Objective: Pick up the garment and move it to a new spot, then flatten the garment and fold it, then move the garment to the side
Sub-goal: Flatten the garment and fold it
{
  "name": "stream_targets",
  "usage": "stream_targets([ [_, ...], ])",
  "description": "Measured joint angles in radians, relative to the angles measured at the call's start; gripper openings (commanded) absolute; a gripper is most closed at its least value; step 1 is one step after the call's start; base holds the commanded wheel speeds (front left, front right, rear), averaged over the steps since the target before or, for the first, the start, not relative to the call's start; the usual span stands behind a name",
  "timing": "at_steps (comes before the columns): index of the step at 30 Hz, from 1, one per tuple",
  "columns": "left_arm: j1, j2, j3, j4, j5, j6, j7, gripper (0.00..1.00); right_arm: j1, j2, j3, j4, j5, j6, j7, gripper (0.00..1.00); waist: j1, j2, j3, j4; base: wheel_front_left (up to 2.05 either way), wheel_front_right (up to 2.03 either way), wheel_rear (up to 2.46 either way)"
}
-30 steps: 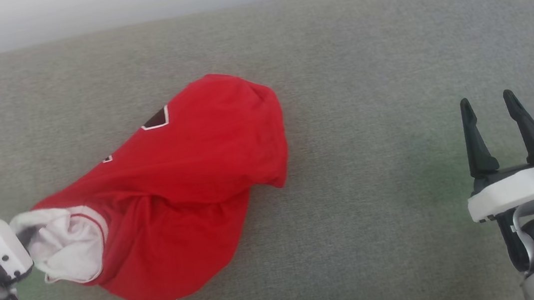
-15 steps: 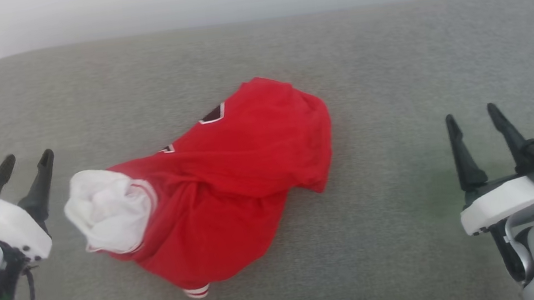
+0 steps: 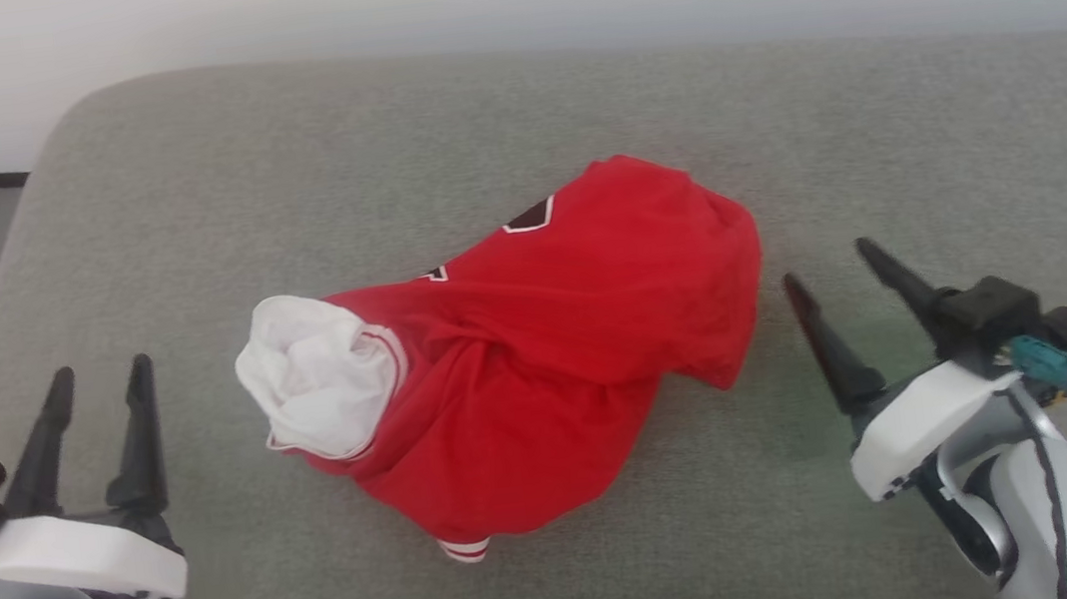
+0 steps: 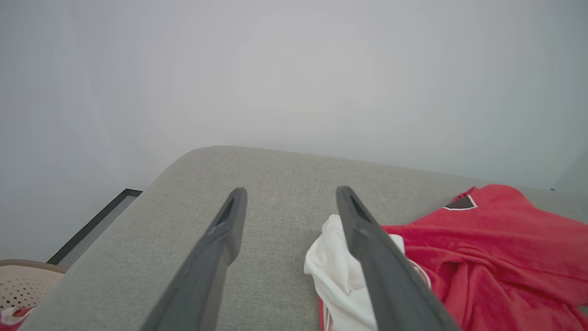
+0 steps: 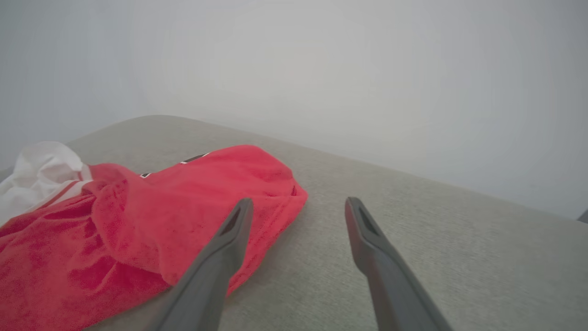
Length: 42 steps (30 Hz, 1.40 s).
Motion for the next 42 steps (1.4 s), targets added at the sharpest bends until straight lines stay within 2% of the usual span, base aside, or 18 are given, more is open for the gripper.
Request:
stream_targets([
  [5,0.029,-0.067,0.03,-0.021,0.026,-0.011,-0.009,1.0,-0.034,-0.043,0.105,0.0,0.075,0.0,0.12,1.0,0.0,0.0,0.002,0.042,0.0,0.0,0.0],
  [15,0.042,-0.238,0.137,-0.075,0.156,-0.09,-0.011,1.0,-0.142,-0.18,0.272,0.011,0.18,0.0,0.41,1.0,0.0,0.0,0.044,0.138,0.0,0.0,0.0],
  [18,0.042,-0.29,0.155,-0.077,0.18,-0.106,-0.011,1.0,-0.169,-0.207,0.311,0.022,0.195,0.0,0.485,1.0,0.0,0.0,0.062,0.167,0.0,0.0,0.0],
  [23,0.027,-0.343,0.162,-0.068,0.203,-0.114,-0.011,1.0,-0.215,-0.228,0.373,0.063,0.218,0.0,0.564,1.0,0.0,0.0,0.086,0.213,0.0,0.0,0.0],
  [24,0.027,-0.349,0.16,-0.066,0.206,-0.114,-0.011,1.0,-0.228,-0.233,0.381,0.074,0.214,0.0,0.565,0.47,0.0,0.0,0.09,0.221,0.0,0.0,0.0],
  [25,0.027,-0.352,0.156,-0.068,0.206,-0.115,-0.011,1.0,-0.24,-0.234,0.384,0.082,0.213,0.0,0.565,0.0,0.0,0.0,0.094,0.228,0.0,0.0,0.0],
  [33,0.032,-0.344,0.161,-0.086,0.193,-0.115,-0.011,1.0,-0.267,-0.239,0.396,0.107,0.219,0.0,0.525,0.0,0.0,0.0,0.095,0.229,0.0,0.0,0.0],
  [42,0.066,-0.32,0.201,-0.111,0.193,-0.116,-0.011,1.0,-0.24,-0.31,0.3,0.019,0.257,0.0,0.542,0.0,0.0,0.0,0.07,0.161,0.0,0.0,0.0],
])
